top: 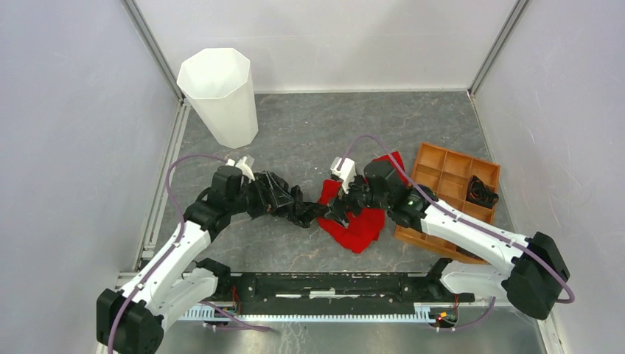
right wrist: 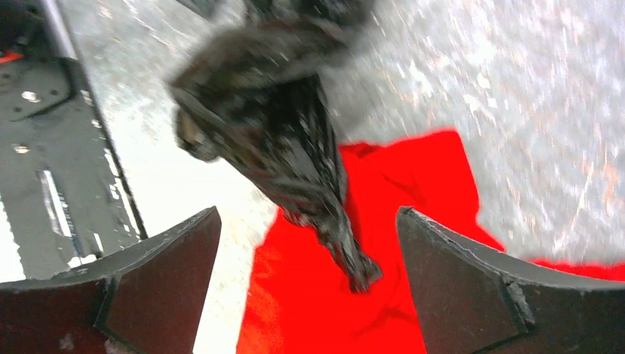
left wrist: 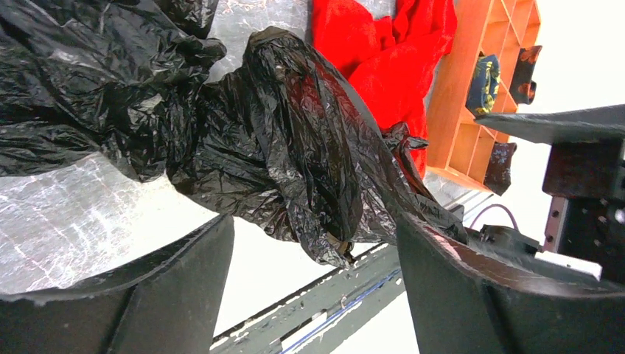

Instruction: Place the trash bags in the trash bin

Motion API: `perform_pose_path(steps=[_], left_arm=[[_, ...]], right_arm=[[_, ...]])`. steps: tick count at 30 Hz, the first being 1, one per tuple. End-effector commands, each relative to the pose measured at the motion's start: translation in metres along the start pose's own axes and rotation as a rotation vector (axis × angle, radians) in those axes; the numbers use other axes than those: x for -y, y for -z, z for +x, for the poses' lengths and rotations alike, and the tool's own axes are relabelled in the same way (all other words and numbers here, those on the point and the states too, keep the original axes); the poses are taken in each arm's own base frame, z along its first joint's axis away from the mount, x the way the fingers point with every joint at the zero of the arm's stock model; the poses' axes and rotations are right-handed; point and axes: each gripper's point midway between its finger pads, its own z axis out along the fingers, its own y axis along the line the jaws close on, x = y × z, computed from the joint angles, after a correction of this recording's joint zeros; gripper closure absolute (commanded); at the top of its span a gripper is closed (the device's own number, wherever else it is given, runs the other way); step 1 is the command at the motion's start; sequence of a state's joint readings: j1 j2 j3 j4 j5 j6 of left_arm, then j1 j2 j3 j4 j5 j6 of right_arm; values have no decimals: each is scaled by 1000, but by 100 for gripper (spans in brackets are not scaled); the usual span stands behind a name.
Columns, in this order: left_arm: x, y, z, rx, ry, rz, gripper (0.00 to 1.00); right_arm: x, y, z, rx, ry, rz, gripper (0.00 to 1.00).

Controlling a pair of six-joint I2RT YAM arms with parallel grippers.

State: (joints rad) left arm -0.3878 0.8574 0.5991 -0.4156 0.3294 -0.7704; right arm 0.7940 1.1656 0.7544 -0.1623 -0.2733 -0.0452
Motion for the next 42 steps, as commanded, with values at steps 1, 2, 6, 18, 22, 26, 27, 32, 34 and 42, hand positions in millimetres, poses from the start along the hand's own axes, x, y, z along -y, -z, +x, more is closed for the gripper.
perform_pose_path(steps=[1,2,6,18,22,26,27,32,34,42], left_arm=[[15,-5,-2,-7,16,80,15],[15,-6,-1,-15,18,80,17],[11,-9,8,-44,27,78,23],[19,-4,29,-61,111,168,44],[19,-12,36,-86,120,168,42],[18,-18,42,-105,109,155,39],[19,-19,42,-103,104,160,39],[21,-27,46,-112,96,165,43],[19,-29,42,-101,78,140,58],[58,22,-73,202,-234,-89,86]], right_arm=[[-34,-1,-63,184,136,-153,3],[-43,-6,-68,195,145,-193,2],[-53,-29,-75,221,128,-236,2],[-36,-50,-76,296,-229,-120,100],[-43,-46,-70,307,-274,-151,100],[-44,-43,-68,307,-274,-154,100],[-45,-42,-67,303,-275,-156,100],[-46,-43,-62,293,-291,-156,100],[-41,-44,-59,287,-300,-132,100],[32,-37,-61,206,-463,5,100]])
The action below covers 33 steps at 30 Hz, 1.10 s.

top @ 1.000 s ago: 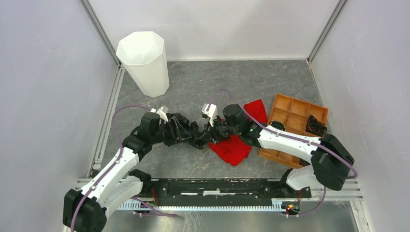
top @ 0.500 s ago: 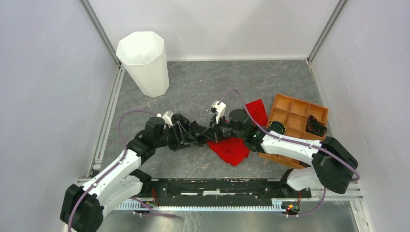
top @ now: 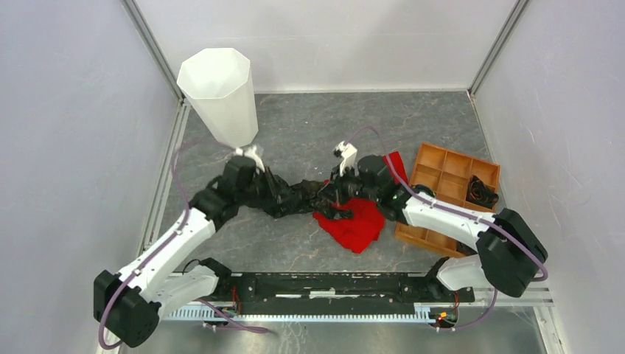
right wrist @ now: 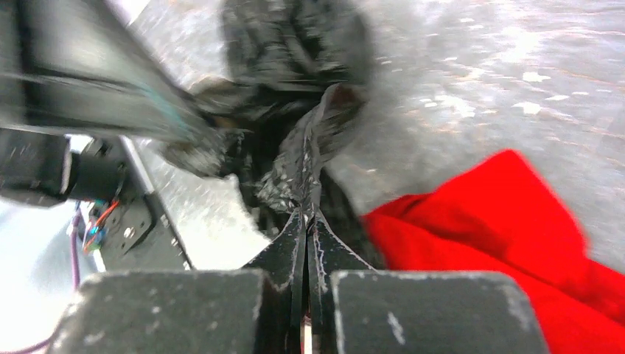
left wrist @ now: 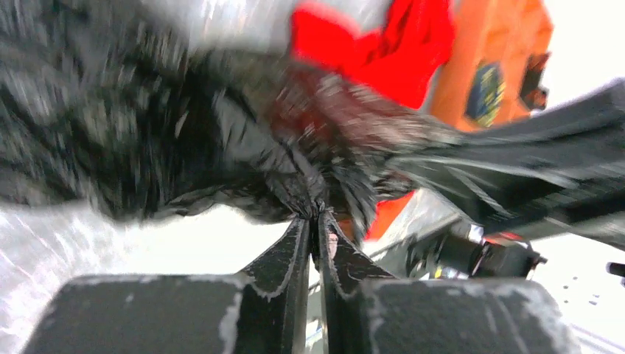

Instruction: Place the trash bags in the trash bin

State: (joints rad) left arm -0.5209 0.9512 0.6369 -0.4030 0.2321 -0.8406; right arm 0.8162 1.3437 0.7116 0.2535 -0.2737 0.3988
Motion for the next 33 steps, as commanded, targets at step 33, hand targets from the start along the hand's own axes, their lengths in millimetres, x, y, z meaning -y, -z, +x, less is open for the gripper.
perform_pose_path(steps=[33], left_arm=[[244,284,-191,887,-571,428,98]], right_arm=[[-90,109,-293,488,426,-25,99]])
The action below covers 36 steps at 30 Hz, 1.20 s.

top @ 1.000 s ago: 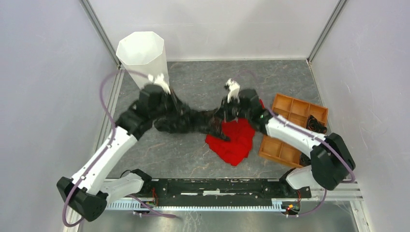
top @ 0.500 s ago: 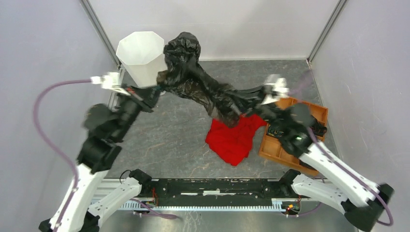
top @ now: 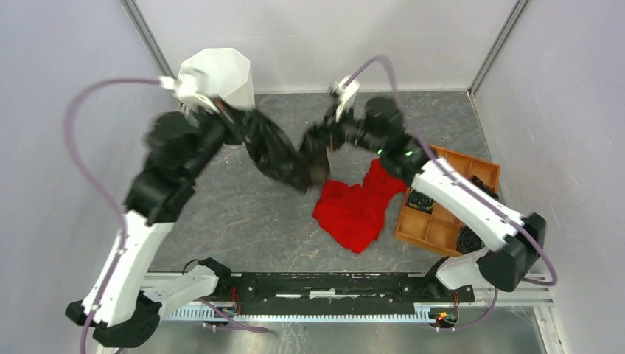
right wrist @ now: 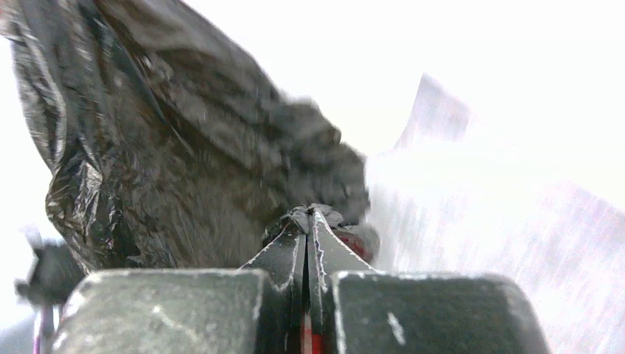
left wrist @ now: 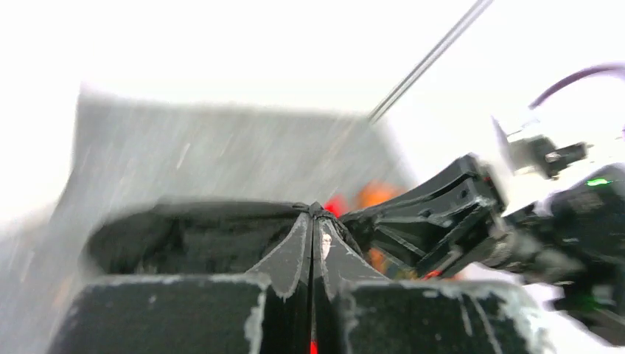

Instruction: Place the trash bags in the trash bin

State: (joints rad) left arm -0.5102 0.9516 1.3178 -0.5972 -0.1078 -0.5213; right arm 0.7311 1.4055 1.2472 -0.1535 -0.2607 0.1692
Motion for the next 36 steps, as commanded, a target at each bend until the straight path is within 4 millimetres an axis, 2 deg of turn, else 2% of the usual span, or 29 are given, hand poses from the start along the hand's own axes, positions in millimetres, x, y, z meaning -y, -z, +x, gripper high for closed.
perform_pose_path(steps=[1,2,3,4,5,6,7,8,9,11,12,13,14,15,16,17,19,21,23,25,27,29,31,33,35,36], left_arm=[[113,105,-141,416,-150,477,98],[125,126,-147,463,-166,560,98],[130,139,-147,489,-169,604,98],[125,142,-142,502,-154,603,98],[114,134,-130,486,-130,571,98],[93,116,-115,456,-82,483,98],[68,91,-90,400,-30,382,98],[41,67,-58,323,21,275,98],[12,43,-16,222,52,175,98],[-45,12,80,-1,95,-6,98],[-66,9,114,-66,122,-67,98],[-79,9,137,-107,144,-105,98],[-87,11,150,-123,162,-124,98],[-91,13,153,-117,176,-135,98],[-89,15,147,-97,175,-125,98],[-83,16,132,-60,159,-107,98],[-66,18,89,18,72,-76,98],[-38,26,30,109,-14,-29,98],[3,48,-34,219,-76,84,98],[42,82,-81,341,-109,232,98],[61,111,-106,453,-108,324,98],[46,112,-101,481,-59,278,98],[4,94,-72,451,37,119,98],[-53,70,-23,346,99,-129,98],[-101,60,28,221,109,-338,98],[-118,60,46,176,100,-413,98]], right_arm=[[-60,97,-183,473,215,-102,99],[-74,113,-190,535,236,-137,99],[-85,129,-194,617,249,-170,99],[-88,132,-182,638,243,-195,99],[-85,126,-159,629,224,-204,99],[-79,119,-136,613,206,-197,99],[-71,108,-114,577,171,-179,99],[-58,88,-80,500,124,-144,99],[-47,71,-46,419,77,-119,99],[-35,40,29,236,8,-111,99],[-30,28,66,149,-13,-113,99],[-26,22,90,81,-29,-107,99],[-21,17,105,33,-39,-88,99],[-17,16,107,13,-35,-70,99],[-13,16,101,15,-19,-48,99],[-11,17,83,42,5,-29,99],[-11,24,29,116,94,-3,99],[-14,35,-28,187,171,22,99],[-28,62,-95,294,234,13,99],[-45,89,-133,397,263,-27,99],[-58,119,-151,513,289,-52,99],[-56,128,-135,561,277,-43,99],[-34,113,-84,494,213,28,100],[-5,92,-29,365,123,120,100],[18,71,27,217,23,161,100],[30,66,46,159,-19,172,100]])
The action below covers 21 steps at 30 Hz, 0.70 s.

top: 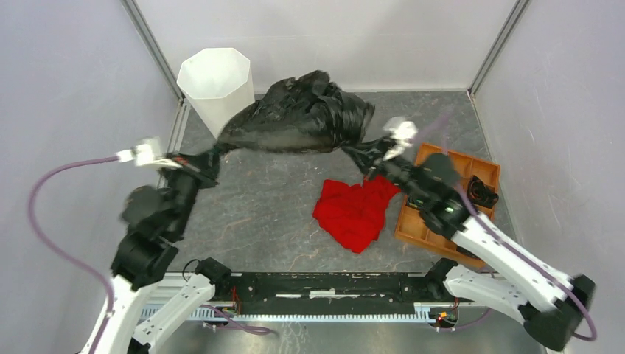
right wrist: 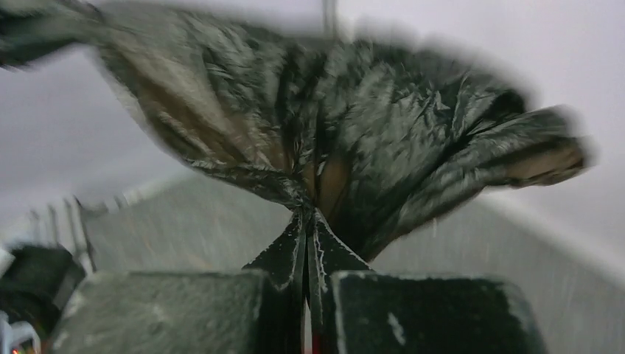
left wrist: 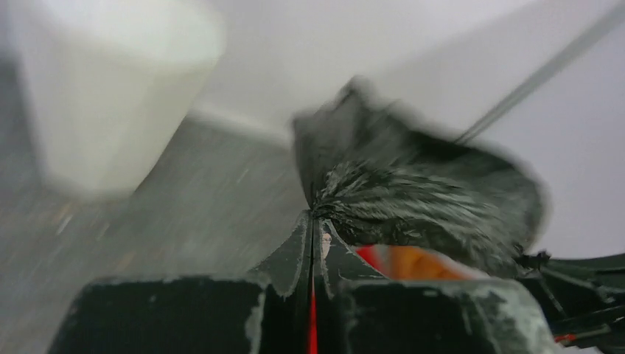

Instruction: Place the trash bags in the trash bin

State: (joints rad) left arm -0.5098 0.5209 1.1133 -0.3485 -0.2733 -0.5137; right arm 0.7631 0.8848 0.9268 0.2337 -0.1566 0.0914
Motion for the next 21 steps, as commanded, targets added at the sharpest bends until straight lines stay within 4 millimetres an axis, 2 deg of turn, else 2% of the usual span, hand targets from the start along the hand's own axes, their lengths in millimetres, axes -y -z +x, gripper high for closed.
perform_pose_path(steps=[1,3,4,6,8,9,11,12,14,16,17,19,20,21], left_arm=[[-130,24,119,-309,-116,-552,98],[-132,29,115,-313,-146,-552,98],[-123,27,104,-293,-153,-511,98],[-88,18,65,-212,-160,-365,98],[-67,18,29,-122,-165,-300,98],[-62,19,17,-90,-164,-286,98],[-60,22,12,-77,-156,-280,98],[-63,22,20,-95,-143,-281,98],[-69,23,51,-165,-92,-277,98],[-70,26,86,-263,-58,-241,96],[-70,29,98,-303,-54,-225,85],[-69,34,103,-344,-80,-207,54],[-69,37,97,-341,-100,-211,37],[-67,39,82,-312,-123,-215,24]], right_arm=[[44,23,181,-489,-202,182,100],[62,20,175,-506,-220,214,100],[66,12,159,-490,-194,201,100],[65,-9,112,-414,-123,141,100],[58,-31,55,-299,-82,74,100],[54,-37,38,-258,-82,46,100],[41,-48,12,-156,-112,-24,100],[33,-51,10,-123,-141,-68,99],[22,-54,28,-131,-223,-125,99],[17,-56,54,-187,-291,-158,99],[16,-56,66,-219,-306,-166,99],[17,-58,74,-256,-303,-168,99],[18,-60,74,-271,-289,-170,99],[19,-61,73,-284,-267,-172,99]])
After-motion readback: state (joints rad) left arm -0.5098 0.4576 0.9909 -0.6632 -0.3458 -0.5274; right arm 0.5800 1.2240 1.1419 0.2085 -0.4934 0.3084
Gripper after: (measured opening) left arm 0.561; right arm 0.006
